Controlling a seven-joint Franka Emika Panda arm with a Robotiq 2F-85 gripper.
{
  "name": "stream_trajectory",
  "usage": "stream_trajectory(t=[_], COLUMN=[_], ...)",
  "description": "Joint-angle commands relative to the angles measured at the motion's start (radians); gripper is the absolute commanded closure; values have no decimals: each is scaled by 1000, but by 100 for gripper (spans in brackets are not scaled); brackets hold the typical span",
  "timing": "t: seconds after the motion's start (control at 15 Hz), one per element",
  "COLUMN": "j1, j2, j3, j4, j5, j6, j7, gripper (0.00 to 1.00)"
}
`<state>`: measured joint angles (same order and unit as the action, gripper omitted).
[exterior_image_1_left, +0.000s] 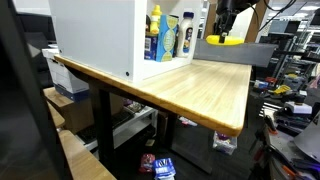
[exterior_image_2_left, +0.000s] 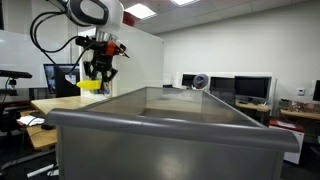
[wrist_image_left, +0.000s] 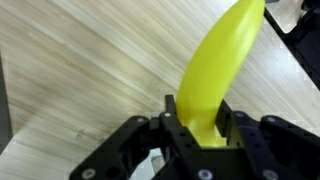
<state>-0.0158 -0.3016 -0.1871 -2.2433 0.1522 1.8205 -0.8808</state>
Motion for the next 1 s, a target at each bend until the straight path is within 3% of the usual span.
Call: stream_trajectory(t=[0.0,0.53,0.93], j1=[-1,0,-30], j2=[-63,-77,23], j3=[0,-15,-40], j4=[-78,-126,-158], j5=[8,39,85], j6=[74,119,365], j7=[-74,-81,10], gripper=[85,85,85])
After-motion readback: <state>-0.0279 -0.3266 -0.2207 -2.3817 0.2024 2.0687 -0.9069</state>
